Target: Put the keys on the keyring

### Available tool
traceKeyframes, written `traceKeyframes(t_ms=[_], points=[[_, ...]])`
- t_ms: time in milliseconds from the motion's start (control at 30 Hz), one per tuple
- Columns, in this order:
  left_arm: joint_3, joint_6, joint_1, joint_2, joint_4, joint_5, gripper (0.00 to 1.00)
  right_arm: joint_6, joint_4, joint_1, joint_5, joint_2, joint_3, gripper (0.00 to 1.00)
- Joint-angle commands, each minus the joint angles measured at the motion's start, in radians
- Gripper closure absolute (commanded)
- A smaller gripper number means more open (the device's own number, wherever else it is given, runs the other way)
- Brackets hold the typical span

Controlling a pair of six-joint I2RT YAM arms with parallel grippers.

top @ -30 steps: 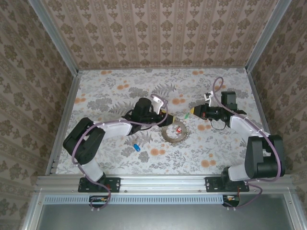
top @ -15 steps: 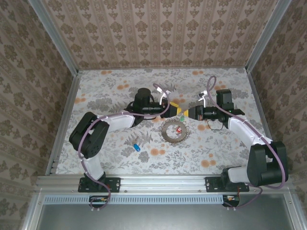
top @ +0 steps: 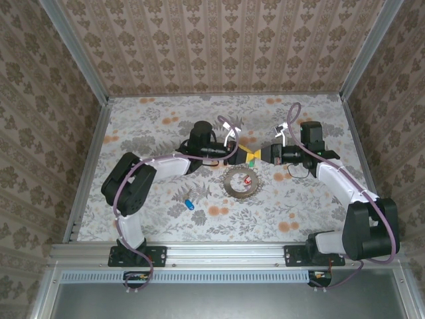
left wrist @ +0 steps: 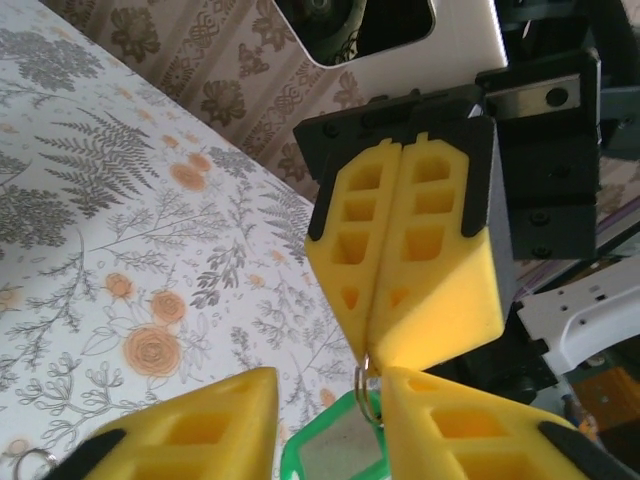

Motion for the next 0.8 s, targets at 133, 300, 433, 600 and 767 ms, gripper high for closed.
traceKeyframes(t_ms=[133,300,433,600,767], points=[[0.016,-0.076,-0.002,0.025,0.148,0.065,0.95,0.0,0.028,0.008,-0.034,-0.025,0.016,0.94],[-0.014,-0.135,0.016,0.038,0.248,0.044,1.0,0.016,0.043,0.008,-0.035,-0.038,0.013,0.82],[-0.024,-0.12,0.021,0.029,0.235,0.024,1.0,0.019,0.034,0.006,-0.035,-0.053,0.016,0.71],[-0.026,-0.086,0.026,0.018,0.184,0.008,1.0,0.007,0.018,0.002,0.021,-0.086,0.009,0.58],[-0.026,-0.09,0.026,0.015,0.184,0.009,1.0,-0.013,0.023,-0.001,0.113,-0.113,-0.008,0.6]])
